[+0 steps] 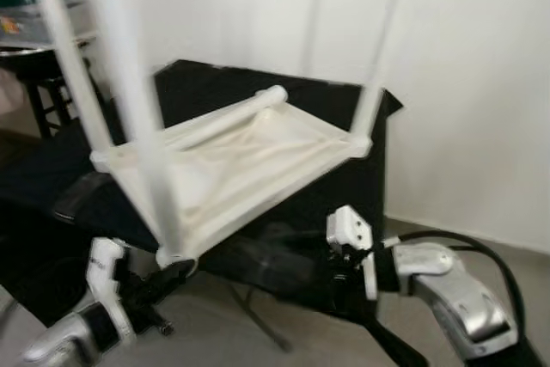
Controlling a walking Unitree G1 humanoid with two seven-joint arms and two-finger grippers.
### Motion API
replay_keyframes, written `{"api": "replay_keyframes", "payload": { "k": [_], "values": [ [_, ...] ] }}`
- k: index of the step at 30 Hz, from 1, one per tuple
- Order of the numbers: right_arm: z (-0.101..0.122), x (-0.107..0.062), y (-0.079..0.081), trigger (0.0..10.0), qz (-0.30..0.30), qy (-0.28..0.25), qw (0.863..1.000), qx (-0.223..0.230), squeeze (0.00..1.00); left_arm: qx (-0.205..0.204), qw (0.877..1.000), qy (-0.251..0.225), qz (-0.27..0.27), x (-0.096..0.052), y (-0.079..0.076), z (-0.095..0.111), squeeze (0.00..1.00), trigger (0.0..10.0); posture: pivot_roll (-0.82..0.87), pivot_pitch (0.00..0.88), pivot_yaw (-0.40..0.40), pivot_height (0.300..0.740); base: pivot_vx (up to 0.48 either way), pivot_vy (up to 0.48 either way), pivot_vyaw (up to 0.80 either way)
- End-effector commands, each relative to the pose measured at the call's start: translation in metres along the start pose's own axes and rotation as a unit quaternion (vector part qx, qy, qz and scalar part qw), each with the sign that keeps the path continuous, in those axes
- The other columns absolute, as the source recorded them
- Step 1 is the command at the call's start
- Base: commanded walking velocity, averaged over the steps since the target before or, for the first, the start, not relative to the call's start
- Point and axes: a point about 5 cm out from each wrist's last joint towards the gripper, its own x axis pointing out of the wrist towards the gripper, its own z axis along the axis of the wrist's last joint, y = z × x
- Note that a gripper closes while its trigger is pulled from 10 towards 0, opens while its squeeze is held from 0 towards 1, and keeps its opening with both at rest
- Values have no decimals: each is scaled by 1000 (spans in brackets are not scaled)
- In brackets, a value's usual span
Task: Building children table
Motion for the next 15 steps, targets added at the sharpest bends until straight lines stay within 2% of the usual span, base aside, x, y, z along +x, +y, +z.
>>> {"api": "replay_keyframes", "payload": {
  "k": [1,2,4,6,8,9,15],
  "values": [
    [6,5,0,10000,2,-11,1000,-12,0,1,1000,7,4,-4,2,1,0,10000,-68,0,-11,740,0,0,0],
    [6,8,-5,10000,-24,-11,999,-18,0,0,1000,8,3,-4,2,0,0,10000,-67,0,-12,740,0,-480,0],
    [6,8,-5,10000,-24,-11,999,-18,0,0,1000,8,3,-4,2,0,0,10000,-67,0,-12,740,0,-480,0],
    [7,13,-13,10000,-69,-16,997,-24,0,0,1000,4,1,-2,0,1,0,10000,-66,0,-12,740,0,-480,0],
    [7,13,-13,10000,-69,-16,997,-24,0,0,1000,4,1,-2,0,1,0,10000,-66,0,-12,740,0,-480,0],
    [8,22,-18,10000,-123,-27,992,-26,0,4,1000,-3,-2,3,-2,2,0,10000,-68,0,-14,740,0,-480,0],
    [9,34,-19,10000,-171,-39,984,-27,0,14,1000,-24,-3,15,-6,8,0,10000,-69,0,-14,740,0,-480,0]
  ]
}}
